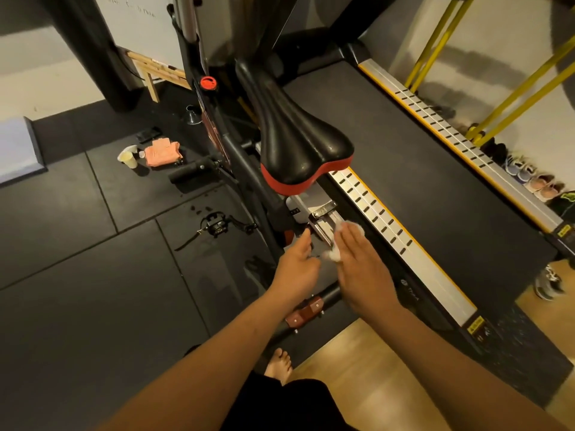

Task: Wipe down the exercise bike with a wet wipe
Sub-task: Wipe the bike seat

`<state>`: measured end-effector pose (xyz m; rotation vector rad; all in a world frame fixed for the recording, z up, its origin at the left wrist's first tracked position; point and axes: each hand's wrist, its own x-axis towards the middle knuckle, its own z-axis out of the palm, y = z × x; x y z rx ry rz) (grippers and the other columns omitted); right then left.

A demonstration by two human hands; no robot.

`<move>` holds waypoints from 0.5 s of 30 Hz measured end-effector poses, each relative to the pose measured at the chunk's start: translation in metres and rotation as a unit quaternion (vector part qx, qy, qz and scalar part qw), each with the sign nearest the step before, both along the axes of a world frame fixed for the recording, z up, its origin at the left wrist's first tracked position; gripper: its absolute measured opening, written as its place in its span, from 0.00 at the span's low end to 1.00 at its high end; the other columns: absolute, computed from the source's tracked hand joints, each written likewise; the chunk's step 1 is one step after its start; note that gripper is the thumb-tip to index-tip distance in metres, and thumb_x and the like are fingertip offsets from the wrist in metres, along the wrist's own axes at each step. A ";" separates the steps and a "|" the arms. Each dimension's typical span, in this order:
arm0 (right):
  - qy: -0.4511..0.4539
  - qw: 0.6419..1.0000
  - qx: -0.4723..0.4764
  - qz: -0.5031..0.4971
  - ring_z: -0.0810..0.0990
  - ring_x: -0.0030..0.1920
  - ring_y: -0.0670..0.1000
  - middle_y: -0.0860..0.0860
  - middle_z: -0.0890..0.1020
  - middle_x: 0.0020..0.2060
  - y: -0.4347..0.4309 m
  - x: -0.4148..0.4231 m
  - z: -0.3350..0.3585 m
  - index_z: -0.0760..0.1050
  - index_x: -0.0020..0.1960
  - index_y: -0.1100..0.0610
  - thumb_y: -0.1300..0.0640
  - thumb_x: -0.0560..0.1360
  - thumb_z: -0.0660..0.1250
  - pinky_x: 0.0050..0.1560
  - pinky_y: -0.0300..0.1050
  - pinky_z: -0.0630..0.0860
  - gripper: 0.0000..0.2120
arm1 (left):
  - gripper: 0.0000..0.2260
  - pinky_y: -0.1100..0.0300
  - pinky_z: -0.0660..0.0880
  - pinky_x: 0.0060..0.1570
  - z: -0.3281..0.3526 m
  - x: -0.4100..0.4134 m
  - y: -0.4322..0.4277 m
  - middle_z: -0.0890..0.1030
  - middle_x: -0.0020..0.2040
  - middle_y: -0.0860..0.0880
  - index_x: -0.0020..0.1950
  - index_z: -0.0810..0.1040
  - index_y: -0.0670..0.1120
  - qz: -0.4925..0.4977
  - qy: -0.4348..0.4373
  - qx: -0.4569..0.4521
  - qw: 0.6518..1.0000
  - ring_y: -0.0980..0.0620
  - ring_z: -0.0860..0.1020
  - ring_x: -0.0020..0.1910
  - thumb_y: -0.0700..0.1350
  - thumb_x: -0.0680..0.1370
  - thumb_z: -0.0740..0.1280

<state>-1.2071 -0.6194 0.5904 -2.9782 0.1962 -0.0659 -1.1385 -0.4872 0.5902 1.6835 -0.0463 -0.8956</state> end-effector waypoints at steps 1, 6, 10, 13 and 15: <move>0.019 0.999 -0.017 0.024 0.62 0.74 0.56 0.56 0.68 0.73 -0.011 -0.014 -0.001 0.65 0.73 0.61 0.58 0.73 0.70 0.71 0.52 0.62 0.31 | 0.32 0.63 0.62 0.68 0.001 0.000 0.002 0.61 0.79 0.49 0.81 0.54 0.50 -0.010 0.005 0.001 1.000 0.53 0.62 0.76 0.32 0.80 0.60; -0.003 0.988 0.151 -0.044 0.70 0.70 0.51 0.51 0.71 0.72 -0.026 -0.033 0.022 0.64 0.75 0.55 0.59 0.81 0.61 0.65 0.43 0.69 0.23 | 0.31 0.66 0.60 0.66 0.003 0.007 0.010 0.62 0.79 0.51 0.80 0.56 0.49 -0.037 0.007 0.017 0.999 0.54 0.61 0.77 0.31 0.80 0.59; -0.124 0.974 0.160 -0.104 0.66 0.72 0.47 0.52 0.67 0.74 0.027 0.028 0.019 0.65 0.74 0.58 0.58 0.80 0.61 0.68 0.36 0.59 0.23 | 0.23 0.58 0.70 0.67 0.002 0.007 0.009 0.73 0.71 0.50 0.76 0.66 0.49 -0.071 -0.015 0.025 0.997 0.53 0.73 0.68 0.36 0.81 0.60; -0.069 0.995 0.014 -0.064 0.75 0.66 0.58 0.59 0.76 0.66 0.049 0.035 -0.012 0.75 0.66 0.65 0.63 0.66 0.79 0.67 0.50 0.67 0.30 | 0.14 0.61 0.76 0.50 0.002 0.011 0.022 0.81 0.54 0.51 0.65 0.75 0.48 -0.104 -0.036 0.023 0.994 0.56 0.79 0.51 0.37 0.82 0.61; -0.004 0.998 -0.056 -0.014 0.72 0.69 0.59 0.59 0.76 0.67 0.043 0.012 -0.017 0.75 0.66 0.63 0.63 0.61 0.81 0.68 0.56 0.69 0.35 | 0.21 0.65 0.71 0.54 0.000 0.022 0.037 0.77 0.58 0.57 0.72 0.70 0.49 -0.111 -0.018 0.016 0.993 0.63 0.74 0.54 0.34 0.81 0.60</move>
